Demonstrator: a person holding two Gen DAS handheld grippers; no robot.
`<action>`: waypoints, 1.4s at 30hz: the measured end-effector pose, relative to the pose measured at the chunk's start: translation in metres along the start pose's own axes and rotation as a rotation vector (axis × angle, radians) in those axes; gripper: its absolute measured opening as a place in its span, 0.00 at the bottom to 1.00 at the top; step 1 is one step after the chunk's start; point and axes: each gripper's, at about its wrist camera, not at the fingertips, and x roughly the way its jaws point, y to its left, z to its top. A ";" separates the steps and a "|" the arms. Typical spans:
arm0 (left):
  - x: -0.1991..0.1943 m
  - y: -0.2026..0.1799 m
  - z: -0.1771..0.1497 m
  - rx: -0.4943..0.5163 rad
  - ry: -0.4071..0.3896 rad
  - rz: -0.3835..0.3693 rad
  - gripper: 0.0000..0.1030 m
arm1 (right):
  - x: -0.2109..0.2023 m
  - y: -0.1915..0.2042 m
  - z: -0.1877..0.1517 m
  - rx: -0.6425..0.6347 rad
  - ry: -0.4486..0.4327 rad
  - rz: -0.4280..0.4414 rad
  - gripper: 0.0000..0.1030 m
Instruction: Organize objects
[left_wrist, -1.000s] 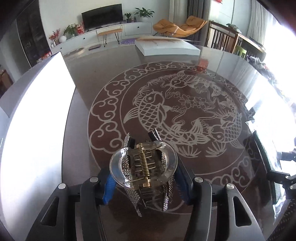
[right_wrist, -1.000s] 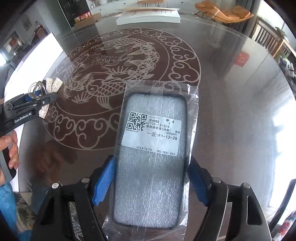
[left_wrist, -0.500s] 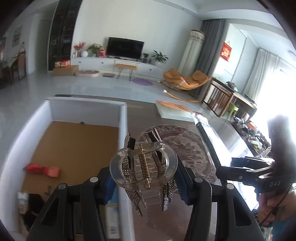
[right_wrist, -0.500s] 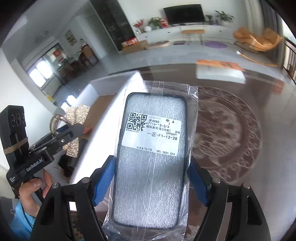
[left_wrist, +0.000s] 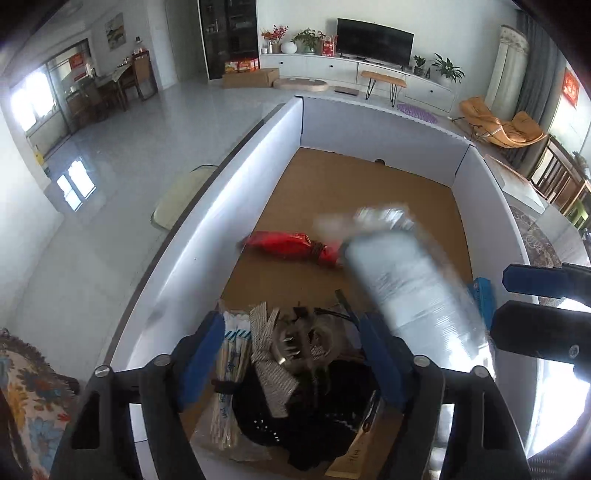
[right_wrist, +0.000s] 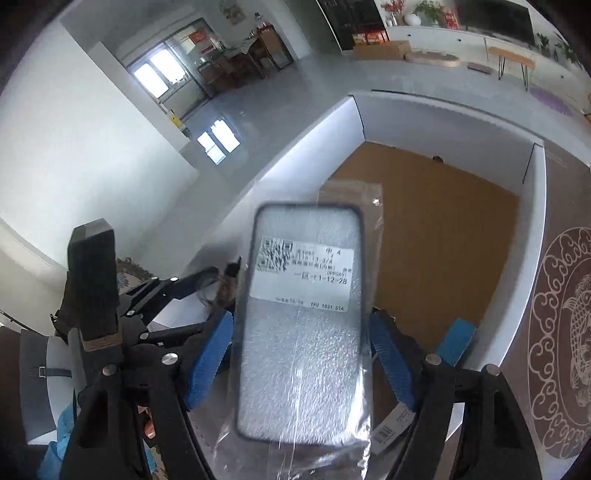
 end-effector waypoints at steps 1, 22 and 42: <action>-0.002 -0.001 -0.002 -0.002 -0.015 0.000 0.79 | -0.001 -0.004 -0.004 -0.001 -0.004 -0.009 0.75; -0.075 -0.053 -0.022 -0.066 -0.024 0.170 0.86 | -0.083 -0.026 -0.041 -0.079 -0.011 -0.273 0.84; -0.108 -0.038 -0.025 -0.158 -0.028 0.180 0.86 | -0.084 0.007 -0.034 -0.137 0.022 -0.329 0.85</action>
